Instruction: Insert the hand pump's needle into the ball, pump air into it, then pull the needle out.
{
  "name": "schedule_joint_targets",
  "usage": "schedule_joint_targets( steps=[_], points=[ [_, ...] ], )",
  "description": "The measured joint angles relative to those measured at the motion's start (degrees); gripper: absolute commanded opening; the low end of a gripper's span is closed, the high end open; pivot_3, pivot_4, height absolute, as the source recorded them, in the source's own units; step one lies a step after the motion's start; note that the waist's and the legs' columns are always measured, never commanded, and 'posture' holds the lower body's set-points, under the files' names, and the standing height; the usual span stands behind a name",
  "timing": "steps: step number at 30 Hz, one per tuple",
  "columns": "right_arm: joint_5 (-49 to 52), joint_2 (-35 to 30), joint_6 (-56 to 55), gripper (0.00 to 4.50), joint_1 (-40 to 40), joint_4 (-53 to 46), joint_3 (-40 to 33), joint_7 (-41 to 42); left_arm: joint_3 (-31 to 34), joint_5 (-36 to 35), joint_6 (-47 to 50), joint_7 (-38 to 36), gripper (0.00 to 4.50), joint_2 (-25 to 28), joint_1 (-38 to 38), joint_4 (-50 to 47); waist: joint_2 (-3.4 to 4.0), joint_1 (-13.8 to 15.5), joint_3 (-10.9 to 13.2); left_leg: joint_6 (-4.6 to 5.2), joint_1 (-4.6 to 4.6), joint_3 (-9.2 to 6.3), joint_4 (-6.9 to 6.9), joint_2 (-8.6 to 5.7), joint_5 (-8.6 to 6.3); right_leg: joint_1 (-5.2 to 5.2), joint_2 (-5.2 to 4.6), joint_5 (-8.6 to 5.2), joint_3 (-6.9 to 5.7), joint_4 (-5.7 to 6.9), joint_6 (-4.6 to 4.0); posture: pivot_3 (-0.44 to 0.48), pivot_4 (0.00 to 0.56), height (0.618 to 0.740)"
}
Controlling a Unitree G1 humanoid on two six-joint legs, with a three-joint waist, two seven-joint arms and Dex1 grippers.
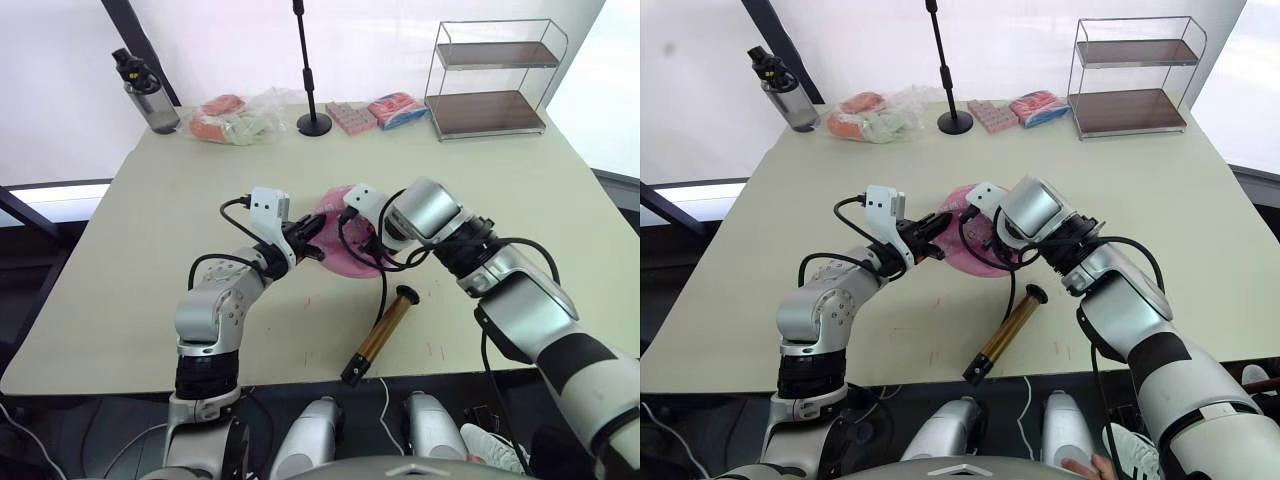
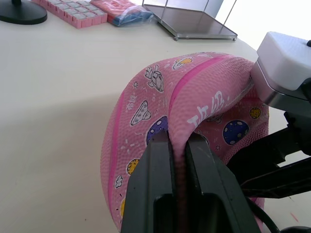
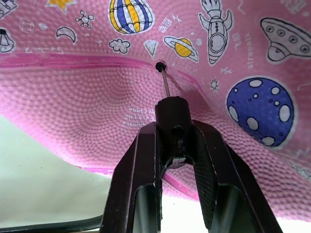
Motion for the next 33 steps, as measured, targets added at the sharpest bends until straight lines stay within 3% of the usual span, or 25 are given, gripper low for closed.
schedule_joint_targets(
  steps=[5, 33],
  points=[
    [-1.9, 1.7, -1.2, 0.37, -0.6, 2.4, 0.5, 0.9, 0.5, -0.3, 0.4, 0.0, 0.1, -0.1, 0.6, -0.2, -0.01, -0.2, 0.0, 0.09, 0.46, 0.03, -0.23, -0.07, -0.07, 0.34, -0.01, -0.02, 0.15, -0.12, 0.03, 0.0, 0.15, 0.736],
    [-8.2, 6.0, -7.3, 0.37, -3.0, 11.1, -1.0, 6.7, 1.0, -1.1, 1.8, 0.0, 0.1, -0.1, 2.1, -2.3, 0.14, -1.5, -0.4, 0.33, 0.62, 0.24, -0.24, -0.51, -0.46, 0.51, -0.46, -0.29, 0.41, -0.2, 0.49, 0.0, 0.15, 0.736]
  ],
)
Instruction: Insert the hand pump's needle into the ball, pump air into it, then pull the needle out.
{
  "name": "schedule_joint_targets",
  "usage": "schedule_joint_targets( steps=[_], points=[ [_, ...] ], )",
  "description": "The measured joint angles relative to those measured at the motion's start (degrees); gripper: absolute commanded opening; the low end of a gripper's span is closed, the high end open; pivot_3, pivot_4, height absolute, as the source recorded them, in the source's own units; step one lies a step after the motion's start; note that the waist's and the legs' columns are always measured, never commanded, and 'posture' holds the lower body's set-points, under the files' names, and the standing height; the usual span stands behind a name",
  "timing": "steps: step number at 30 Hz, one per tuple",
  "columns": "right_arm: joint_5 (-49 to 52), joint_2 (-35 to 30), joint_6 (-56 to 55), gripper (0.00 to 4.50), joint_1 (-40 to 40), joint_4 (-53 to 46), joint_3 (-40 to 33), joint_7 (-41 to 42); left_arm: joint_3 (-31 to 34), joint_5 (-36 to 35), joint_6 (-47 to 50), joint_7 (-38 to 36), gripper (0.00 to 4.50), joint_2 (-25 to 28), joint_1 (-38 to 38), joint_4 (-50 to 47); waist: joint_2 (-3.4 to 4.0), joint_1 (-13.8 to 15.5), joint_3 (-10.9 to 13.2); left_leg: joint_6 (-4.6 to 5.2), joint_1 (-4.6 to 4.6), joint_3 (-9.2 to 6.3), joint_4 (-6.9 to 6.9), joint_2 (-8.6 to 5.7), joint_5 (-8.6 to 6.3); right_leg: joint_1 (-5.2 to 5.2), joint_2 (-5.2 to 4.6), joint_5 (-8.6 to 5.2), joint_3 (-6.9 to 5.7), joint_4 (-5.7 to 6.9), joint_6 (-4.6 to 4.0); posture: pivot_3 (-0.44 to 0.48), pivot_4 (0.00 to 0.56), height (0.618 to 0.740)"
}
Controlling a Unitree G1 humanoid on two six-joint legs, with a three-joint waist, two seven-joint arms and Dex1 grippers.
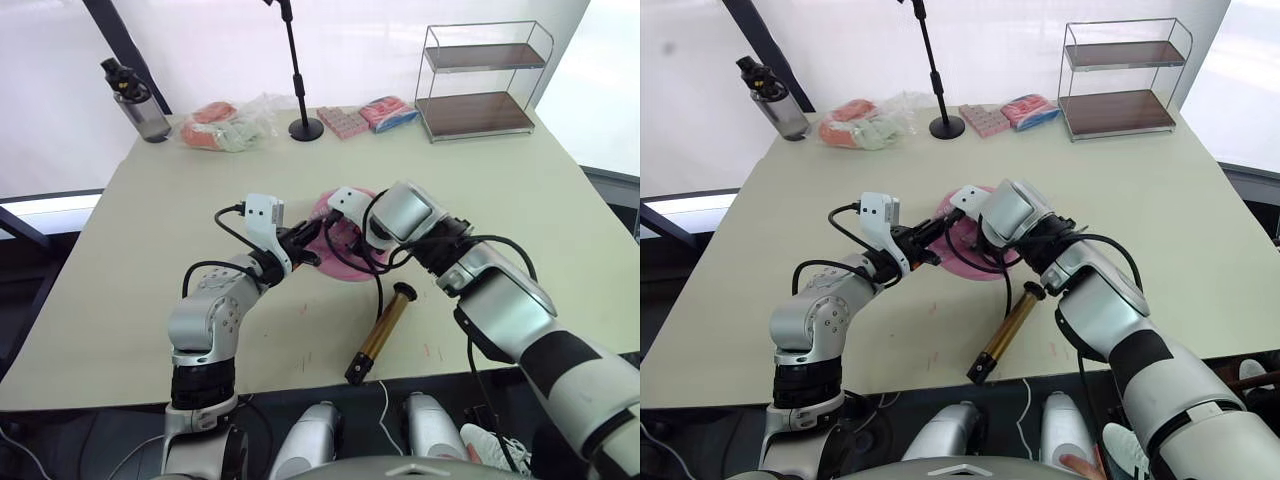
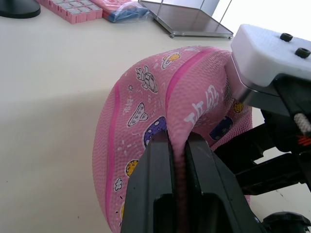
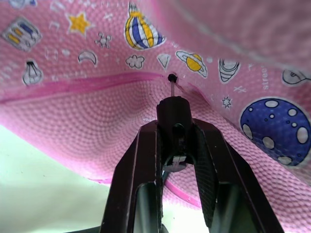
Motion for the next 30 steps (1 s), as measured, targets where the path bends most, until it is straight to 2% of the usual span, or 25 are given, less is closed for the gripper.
schedule_joint_targets(
  steps=[2, 5, 9, 16, 25, 30],
  points=[
    [-0.3, 0.1, -0.5, 0.37, -0.3, 1.0, -0.6, 0.1, 0.0, -0.4, 0.0, 0.0, 0.1, 0.0, 0.1, 0.0, 0.0, -0.1, 0.0, 0.12, 0.01, -0.03, 0.0, -0.35, -0.07, 0.04, -0.31, -0.11, 0.0, 0.04, 0.18, 0.0, 0.15, 0.736],
    [-0.9, 0.5, -1.2, 0.37, -0.4, 1.9, -0.9, 0.4, 0.0, -0.8, 0.2, 0.0, 0.1, 0.0, 0.4, 0.0, -0.01, -0.4, -0.1, 0.5, 0.51, -0.14, 0.0, -0.86, -0.35, 0.54, -0.67, -0.34, 0.24, 0.0, 0.53, 0.0, 0.15, 0.736],
    [-1.6, 0.5, -1.5, 0.37, -0.2, 1.9, -0.6, 1.3, 0.0, -0.9, 0.4, 0.0, 0.1, 0.1, 0.4, 0.0, -0.01, -0.5, -0.1, 0.7, 0.8, -0.21, -0.01, -1.09, -0.5, 0.78, -0.79, -0.48, 0.38, -0.03, 0.73, 0.0, 0.15, 0.736],
    [-2.8, -3.8, -3.8, 0.37, 4.0, -6.2, 1.8, 5.1, -0.4, -0.9, 0.0, -0.7, 0.1, 0.3, 0.4, 0.2, -0.01, -0.3, 0.0, 0.72, 0.82, -0.38, -0.01, -1.19, -0.52, 0.82, -0.84, -0.54, 0.35, -0.03, 0.82, 0.0, 0.15, 0.736],
    [-2.9, -10.3, -3.5, 0.37, 8.6, -17.8, 4.0, 7.4, -2.4, -0.9, -1.9, -1.9, 0.1, 0.3, -0.3, 1.5, 0.01, 1.7, 0.0, 0.59, 0.71, -0.98, -0.43, -1.19, -0.45, 0.76, -0.81, -0.67, -0.08, -0.22, 0.64, 0.0, 0.15, 0.736],
    [-2.7, -11.6, -2.8, 0.37, 9.3, -20.1, 4.4, 7.5, -2.9, -0.9, -2.7, -2.4, 0.1, 0.4, -0.4, 1.9, 0.02, 2.1, 0.0, 0.44, 0.58, -1.22, -0.5, -1.19, -0.36, 0.69, -0.81, -0.72, -0.28, -0.26, 0.56, 0.0, 0.15, 0.736]
  ],
)
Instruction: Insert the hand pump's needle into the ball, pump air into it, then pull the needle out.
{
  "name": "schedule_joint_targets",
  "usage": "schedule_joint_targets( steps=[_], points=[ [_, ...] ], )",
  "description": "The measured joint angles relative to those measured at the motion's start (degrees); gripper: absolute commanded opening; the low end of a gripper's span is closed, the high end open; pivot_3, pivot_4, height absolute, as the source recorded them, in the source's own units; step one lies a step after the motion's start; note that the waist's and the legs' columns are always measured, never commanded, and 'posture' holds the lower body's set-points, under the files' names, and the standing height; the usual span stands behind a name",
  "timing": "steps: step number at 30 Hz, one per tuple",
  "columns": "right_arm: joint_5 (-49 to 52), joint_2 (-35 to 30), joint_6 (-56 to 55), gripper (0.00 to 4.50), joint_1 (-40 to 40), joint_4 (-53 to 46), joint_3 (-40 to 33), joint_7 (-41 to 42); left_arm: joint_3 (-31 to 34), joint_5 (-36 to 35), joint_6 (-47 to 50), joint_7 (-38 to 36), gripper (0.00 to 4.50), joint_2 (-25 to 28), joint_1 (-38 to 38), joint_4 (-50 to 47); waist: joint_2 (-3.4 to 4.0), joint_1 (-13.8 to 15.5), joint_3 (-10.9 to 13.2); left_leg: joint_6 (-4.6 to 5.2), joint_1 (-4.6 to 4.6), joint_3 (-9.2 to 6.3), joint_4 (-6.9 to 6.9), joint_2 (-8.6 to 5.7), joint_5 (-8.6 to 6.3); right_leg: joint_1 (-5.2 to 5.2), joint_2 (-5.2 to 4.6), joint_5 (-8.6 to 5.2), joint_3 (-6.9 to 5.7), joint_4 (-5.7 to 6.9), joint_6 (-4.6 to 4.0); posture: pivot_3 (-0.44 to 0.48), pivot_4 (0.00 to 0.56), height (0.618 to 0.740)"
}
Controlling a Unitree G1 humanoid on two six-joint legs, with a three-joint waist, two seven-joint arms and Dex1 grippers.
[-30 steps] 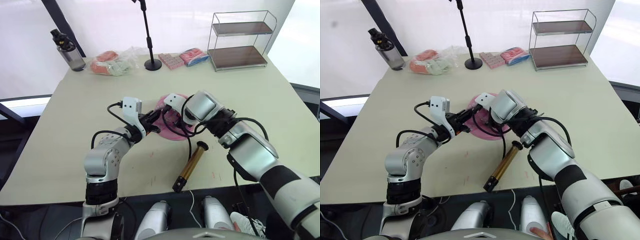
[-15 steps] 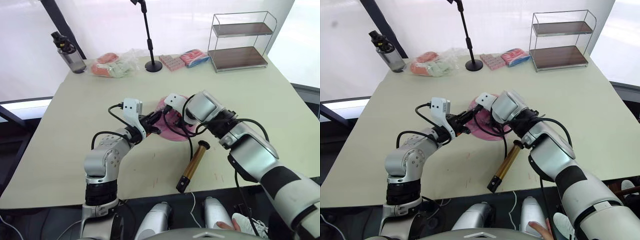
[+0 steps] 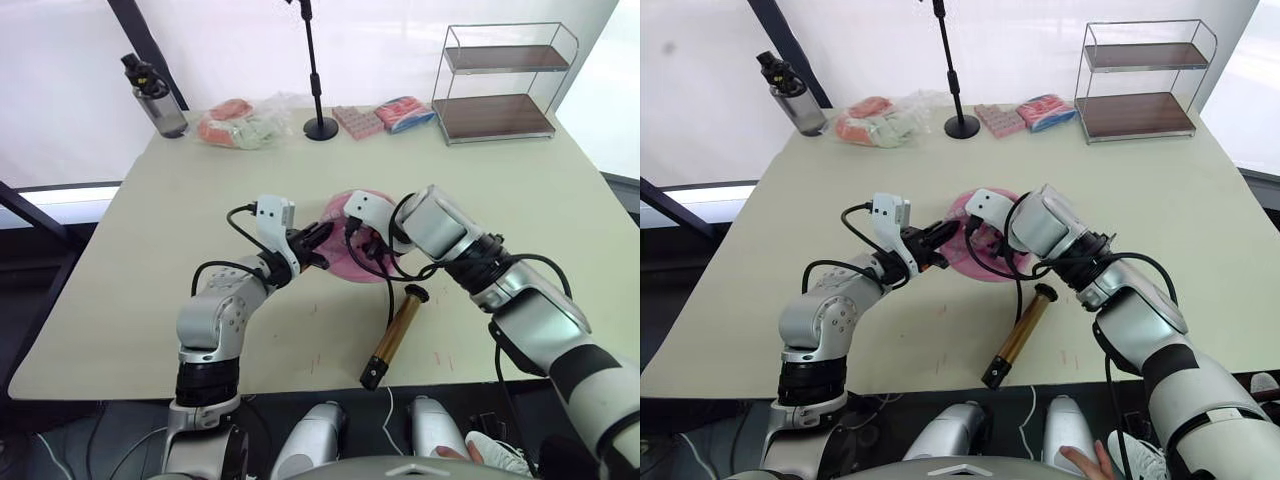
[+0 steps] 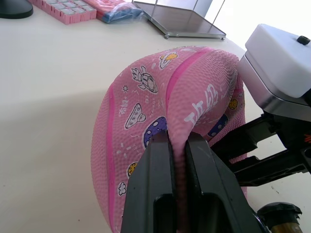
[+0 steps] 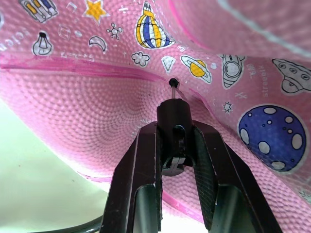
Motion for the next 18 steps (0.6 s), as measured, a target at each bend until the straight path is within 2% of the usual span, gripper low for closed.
schedule_joint_targets(
  steps=[4, 5, 7, 9, 13, 18],
  points=[
    [0.0, -0.5, 0.7, 0.37, 0.3, -1.3, 0.4, 0.0, -0.1, 0.0, -0.2, -0.2, 0.1, 0.0, 0.0, 0.1, 0.01, 0.1, 0.0, -0.01, -0.09, -0.15, 0.0, 0.0, 0.01, -0.02, 0.0, -0.01, -0.15, -0.05, -0.01, 0.0, 0.15, 0.736],
    [0.0, -0.6, 0.7, 1.17, 0.3, -1.5, 0.4, 0.0, -0.1, 0.0, -0.2, -0.2, 0.0, 0.0, 0.0, 0.1, 0.01, 0.2, 0.0, -0.01, -0.11, -0.21, 0.0, 0.0, 0.01, -0.02, 0.0, -0.02, -0.19, -0.04, -0.03, 0.0, 0.15, 0.736],
    [0.6, -0.7, 0.7, 1.75, 0.5, -2.3, 0.5, 0.0, -0.6, -0.1, -0.5, -0.4, 0.0, -0.1, -0.1, 0.1, 0.03, 0.2, 0.0, -0.03, -0.21, -0.32, 0.0, -0.01, 0.02, -0.08, 0.0, -0.03, -0.28, -0.04, -0.06, 0.0, 0.15, 0.736],
    [0.7, -0.5, 1.0, 2.98, 1.0, -2.9, 1.0, 0.0, -1.2, 0.0, -1.0, -0.6, 0.0, -0.2, -0.3, 0.2, 0.09, 0.5, 0.1, -0.4, -0.73, -0.5, 0.03, -0.03, 0.27, -0.55, -0.01, -0.03, -0.44, 0.01, -0.09, 0.0, 0.15, 0.736],
    [2.1, -2.0, 2.0, 4.47, 0.8, -5.0, 1.0, 0.9, -1.6, -0.2, -1.4, -0.8, 0.0, -0.2, -0.5, 0.4, 0.07, 1.0, 0.1, -0.25, -0.9, -0.53, 0.03, -0.03, 0.44, -0.75, 0.0, -0.03, -0.44, 0.04, -0.13, 0.0, 0.15, 0.736],
    [3.2, -4.3, 3.1, 4.47, 1.3, -7.4, 1.5, 1.2, -2.2, -0.2, -1.7, -0.9, 0.0, -0.2, -0.4, 0.6, 0.06, 1.3, 0.1, -0.43, -0.94, -0.64, 0.02, -0.03, 0.43, -0.82, 0.05, 0.01, -0.47, 0.12, -0.2, 0.0, 0.15, 0.736]
  ],
)
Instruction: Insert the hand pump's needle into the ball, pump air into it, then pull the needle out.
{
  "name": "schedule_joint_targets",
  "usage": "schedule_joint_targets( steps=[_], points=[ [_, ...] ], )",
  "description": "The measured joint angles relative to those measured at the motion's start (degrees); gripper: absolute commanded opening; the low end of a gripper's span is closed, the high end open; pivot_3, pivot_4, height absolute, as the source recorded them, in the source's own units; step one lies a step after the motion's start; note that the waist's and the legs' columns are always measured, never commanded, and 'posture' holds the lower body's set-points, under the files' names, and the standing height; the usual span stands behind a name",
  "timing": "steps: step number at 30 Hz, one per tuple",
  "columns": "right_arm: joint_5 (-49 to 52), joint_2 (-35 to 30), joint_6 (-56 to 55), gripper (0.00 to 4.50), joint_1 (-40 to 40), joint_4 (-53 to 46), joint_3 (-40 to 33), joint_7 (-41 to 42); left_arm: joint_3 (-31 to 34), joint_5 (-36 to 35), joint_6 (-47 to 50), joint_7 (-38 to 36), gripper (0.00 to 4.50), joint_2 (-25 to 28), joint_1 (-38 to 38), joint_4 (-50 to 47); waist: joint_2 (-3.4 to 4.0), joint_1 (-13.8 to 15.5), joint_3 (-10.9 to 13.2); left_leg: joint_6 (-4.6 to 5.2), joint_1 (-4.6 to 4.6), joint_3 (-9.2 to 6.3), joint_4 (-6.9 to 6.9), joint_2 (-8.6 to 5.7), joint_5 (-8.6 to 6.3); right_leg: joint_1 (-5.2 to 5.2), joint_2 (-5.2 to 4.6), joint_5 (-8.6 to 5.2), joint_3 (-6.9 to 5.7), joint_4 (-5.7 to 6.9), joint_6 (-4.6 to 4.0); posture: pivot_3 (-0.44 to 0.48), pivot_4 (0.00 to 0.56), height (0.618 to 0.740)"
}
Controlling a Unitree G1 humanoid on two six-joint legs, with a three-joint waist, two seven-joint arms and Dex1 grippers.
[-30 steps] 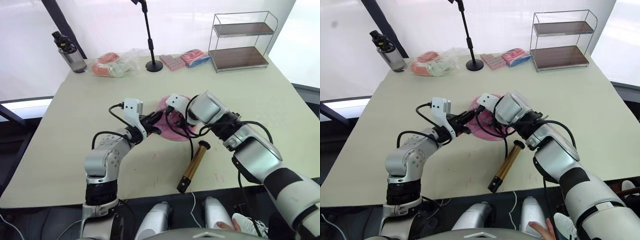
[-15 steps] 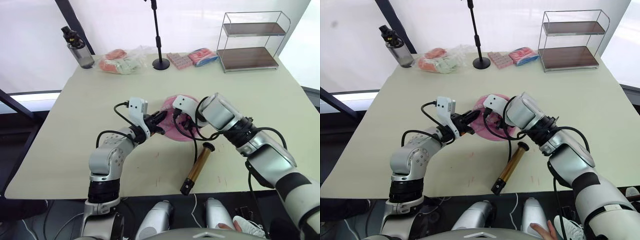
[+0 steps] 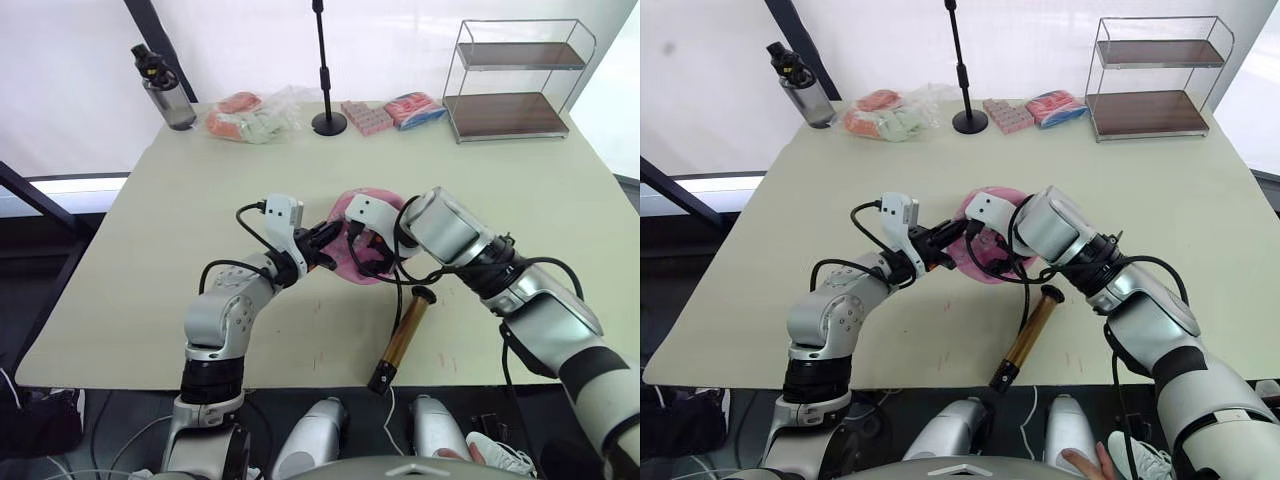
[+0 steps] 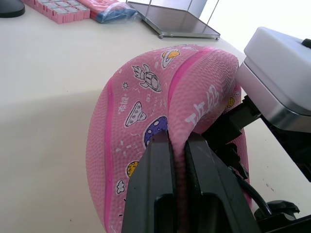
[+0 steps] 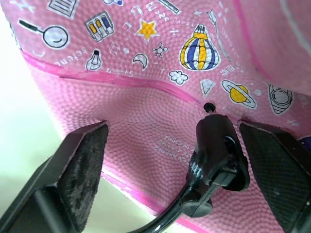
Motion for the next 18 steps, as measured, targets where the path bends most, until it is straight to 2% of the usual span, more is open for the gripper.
schedule_joint_targets(
  steps=[7, 11, 18],
  points=[
    [2.2, -4.3, 0.2, 4.47, 2.0, -6.6, -0.9, -0.4, -0.1, -0.6, -0.4, -0.5, 0.0, 0.1, 0.0, -0.2, -0.03, 0.6, 0.1, 0.08, -0.59, -0.04, 0.05, -0.01, 0.1, -0.5, -0.03, 0.01, -0.04, -0.07, -0.01, 0.0, 0.15, 0.736],
    [4.2, -7.4, -1.1, 4.47, 5.1, -12.0, -4.3, -1.2, -0.3, -1.1, -0.6, -0.6, 0.0, 0.2, 0.2, -0.2, -0.05, 1.3, 0.1, 0.07, -0.75, -0.04, 0.05, -0.01, 0.11, -0.65, -0.03, 0.01, -0.04, -0.08, -0.02, 0.0, 0.15, 0.736],
    [6.9, -9.0, -3.1, 4.47, 9.4, -16.8, -10.4, -3.8, -0.4, -1.6, -0.7, -0.5, 0.0, 0.3, 0.3, -0.2, -0.1, 1.6, 0.1, 0.07, -0.8, -0.02, 0.05, -0.01, 0.12, -0.64, -0.03, 0.02, -0.04, -0.09, -0.02, 0.0, 0.15, 0.736]
  ],
)
